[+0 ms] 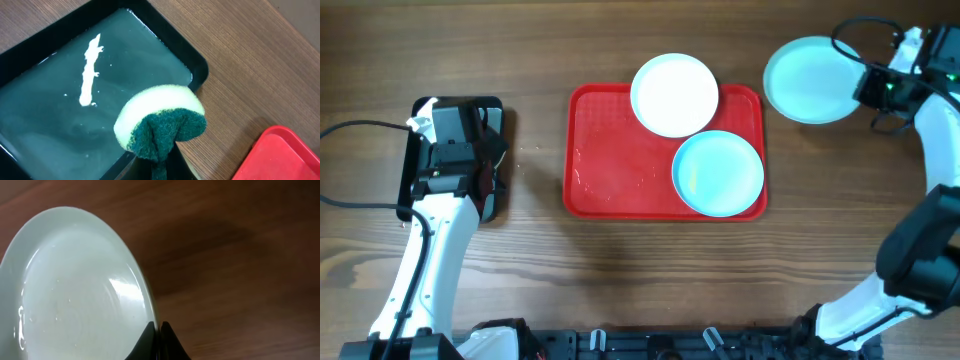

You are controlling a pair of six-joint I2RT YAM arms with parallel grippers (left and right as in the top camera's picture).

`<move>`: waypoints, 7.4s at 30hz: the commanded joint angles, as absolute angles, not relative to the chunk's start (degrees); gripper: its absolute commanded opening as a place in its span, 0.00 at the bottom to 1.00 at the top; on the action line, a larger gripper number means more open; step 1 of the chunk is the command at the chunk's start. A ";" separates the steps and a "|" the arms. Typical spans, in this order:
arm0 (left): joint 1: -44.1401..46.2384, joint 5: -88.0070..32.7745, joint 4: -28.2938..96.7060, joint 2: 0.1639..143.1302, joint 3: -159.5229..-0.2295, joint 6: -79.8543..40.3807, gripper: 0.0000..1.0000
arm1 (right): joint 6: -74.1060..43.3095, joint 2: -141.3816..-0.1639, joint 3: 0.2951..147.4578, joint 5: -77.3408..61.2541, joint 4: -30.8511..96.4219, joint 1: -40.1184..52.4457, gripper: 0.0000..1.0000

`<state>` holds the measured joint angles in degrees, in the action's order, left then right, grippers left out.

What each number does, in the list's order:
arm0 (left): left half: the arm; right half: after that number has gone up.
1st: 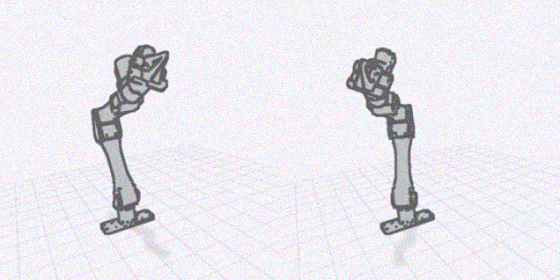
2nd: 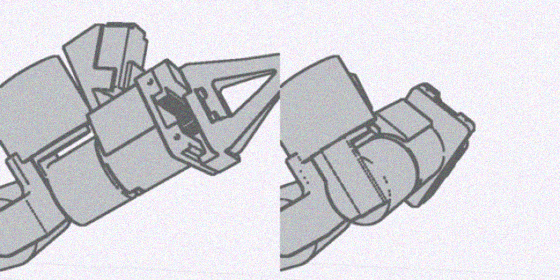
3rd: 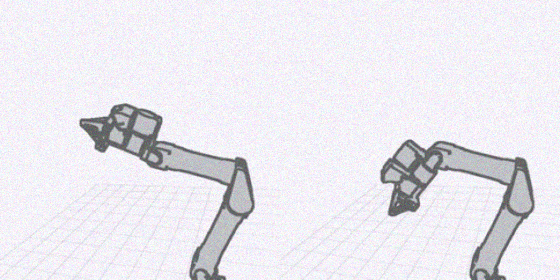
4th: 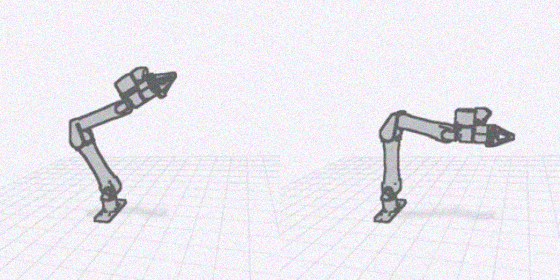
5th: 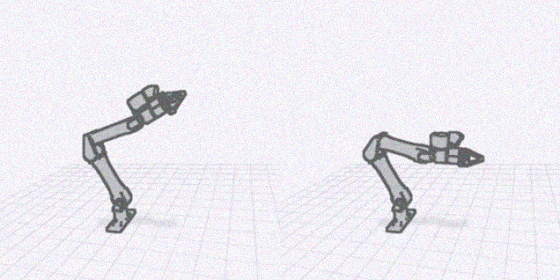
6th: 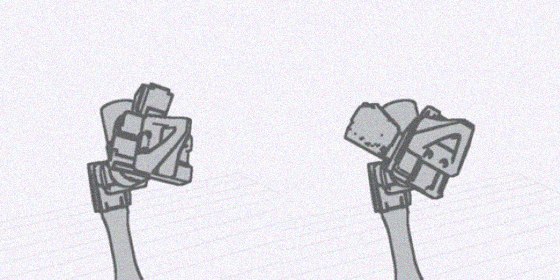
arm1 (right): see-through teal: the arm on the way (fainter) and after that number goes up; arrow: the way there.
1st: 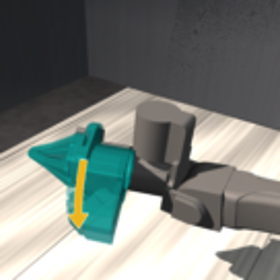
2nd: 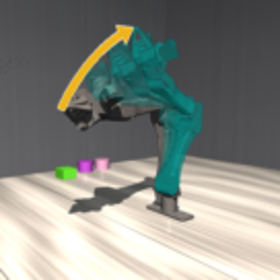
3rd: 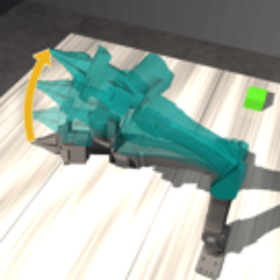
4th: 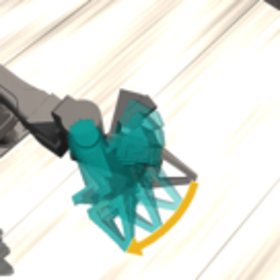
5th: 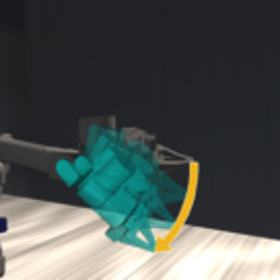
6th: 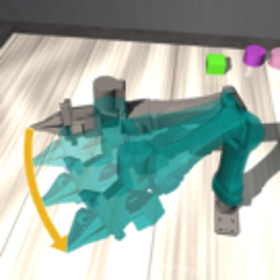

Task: Clean dirty plates on tray and stack at the side
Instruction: 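Lift the blue plate with the right gripper and place it right of tray, then grasp the white plate rim with the right gripper, then scrub the white plate with the sponge in the left gripper, then lift the white plate with the right gripper and stack it on the blue plate, then grasp the right blue plate rim with the right gripper, then scrub the right blue plate with the sponge in the left gripper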

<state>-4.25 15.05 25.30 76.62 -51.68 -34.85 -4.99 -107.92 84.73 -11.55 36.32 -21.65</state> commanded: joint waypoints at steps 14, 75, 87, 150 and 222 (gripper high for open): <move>-4.67 11.00 21.19 76.69 -51.75 -35.42 0.04 | 3.95 -106.96 85.54 -19.35 29.02 0.10 1.00; 17.41 -3.64 -5.19 108.16 -51.75 -33.41 0.04 | 1.28 -125.27 84.73 -8.82 25.06 24.73 0.04; 8.71 15.44 12.14 80.34 -51.75 -29.54 0.04 | 1.30 -124.86 84.90 -8.86 25.93 24.69 0.04; -7.31 11.57 22.52 79.50 -51.75 -33.69 0.05 | 21.87 -117.80 84.73 -4.21 57.63 9.41 0.58; 25.91 8.08 -3.90 107.37 -51.75 -40.71 0.04 | -1.04 -119.70 80.16 -15.51 35.64 18.46 0.04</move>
<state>26.15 -2.20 -7.49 106.30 -51.75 -41.06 -1.65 -118.43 80.60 -16.47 35.68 18.70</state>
